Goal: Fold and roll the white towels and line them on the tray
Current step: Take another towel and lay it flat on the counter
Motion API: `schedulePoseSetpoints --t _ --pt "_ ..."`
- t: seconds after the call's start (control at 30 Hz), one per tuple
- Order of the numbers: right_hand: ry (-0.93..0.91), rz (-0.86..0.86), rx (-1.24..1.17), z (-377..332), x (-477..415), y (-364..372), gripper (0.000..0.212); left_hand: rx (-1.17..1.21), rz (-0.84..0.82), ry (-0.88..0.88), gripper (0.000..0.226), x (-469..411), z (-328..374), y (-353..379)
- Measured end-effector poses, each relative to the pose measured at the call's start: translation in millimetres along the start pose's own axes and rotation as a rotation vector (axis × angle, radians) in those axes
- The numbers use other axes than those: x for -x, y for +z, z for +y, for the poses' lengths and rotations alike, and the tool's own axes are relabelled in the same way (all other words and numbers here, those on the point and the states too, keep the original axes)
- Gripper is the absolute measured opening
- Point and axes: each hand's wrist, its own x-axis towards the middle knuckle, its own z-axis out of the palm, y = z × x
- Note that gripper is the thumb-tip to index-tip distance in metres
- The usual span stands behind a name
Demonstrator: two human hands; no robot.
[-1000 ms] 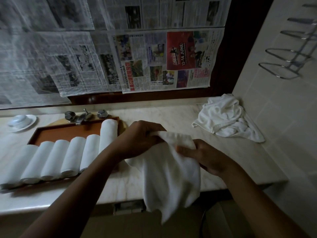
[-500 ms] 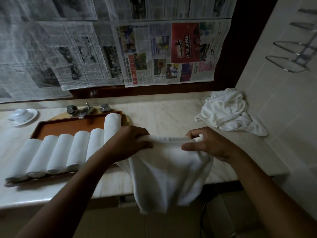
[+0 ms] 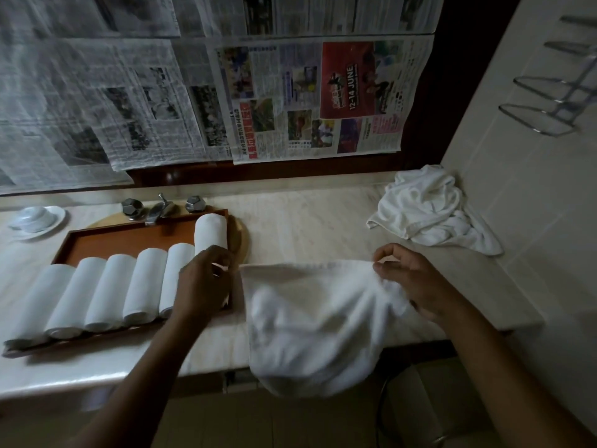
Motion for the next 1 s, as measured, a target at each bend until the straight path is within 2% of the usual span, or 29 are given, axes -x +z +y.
schedulePoseSetpoints --t 0.03,0.17,0.2,0.3,0.37,0.4,0.43,0.5,0.53,0.57,0.67,0.7,0.8,0.87,0.93,1.0 --pt "0.008 0.008 -0.041 -2.6 1.9 9.2 0.017 0.049 -0.012 0.004 0.028 8.7 7.1 5.3" --pt "0.034 -0.086 -0.192 -17.7 13.5 55.8 0.022 0.248 -0.516 0.2 0.062 58.9 56.0 39.7" --pt "0.023 -0.115 -0.196 -22.3 15.8 65.8 0.021 0.313 -0.534 0.211 0.064 68.4 66.9 49.2" --pt "-0.1 -0.181 -0.16 -40.2 21.5 75.4 0.026 0.546 -0.276 0.122 0.028 67.4 83.8 60.6" --pt "-0.247 -0.13 0.033 -49.2 25.6 65.6 0.033 0.571 -0.179 0.092 0.015 56.6 86.4 51.8" --pt "-0.3 -0.094 0.198 -51.3 28.5 60.1 0.044 0.558 -0.175 0.113 0.013 53.0 90.0 44.6" --pt "-0.318 -0.086 0.364 -51.5 31.7 56.5 0.063 0.552 -0.186 0.145 0.013 51.1 93.0 37.1" --pt "-0.242 -0.197 0.555 -45.3 36.0 58.8 0.091 0.57 -0.206 0.212 0.012 50.1 100.8 24.9" --pt "-0.191 -0.264 0.598 -38.1 37.3 64.6 0.091 0.586 -0.214 0.225 0.012 49.7 104.0 21.1" --pt "-0.156 -0.307 0.636 -29.5 37.8 71.2 0.079 0.598 -0.224 0.22 0.014 48.8 105.9 19.5" --pt "-0.13 -0.315 0.625 -6.1 31.1 79.7 0.015 0.64 -0.216 0.12 0.022 46.8 100.9 15.9" --pt "-0.135 -0.307 0.558 -1.7 30.3 77.4 0.008 0.651 -0.209 0.071 0.022 46.2 95.4 13.7" --pt "-0.102 -0.262 0.197 3.0 28.2 67.6 0.025 0.6 -0.196 -0.095 0.036 42.0 74.2 4.5" --pt "-0.137 -0.242 0.061 2.6 27.0 64.2 0.023 0.532 -0.171 -0.152 0.041 39.4 65.6 -2.1" --pt "-0.205 -0.271 0.121 -0.7 25.0 69.0 0.016 0.526 -0.197 -0.123 0.038 39.0 66.1 -6.6" --pt "-0.206 -0.343 0.186 -2.9 23.6 86.2 0.047 0.551 -0.26 -0.011 0.031 42.3 74.3 -10.0"
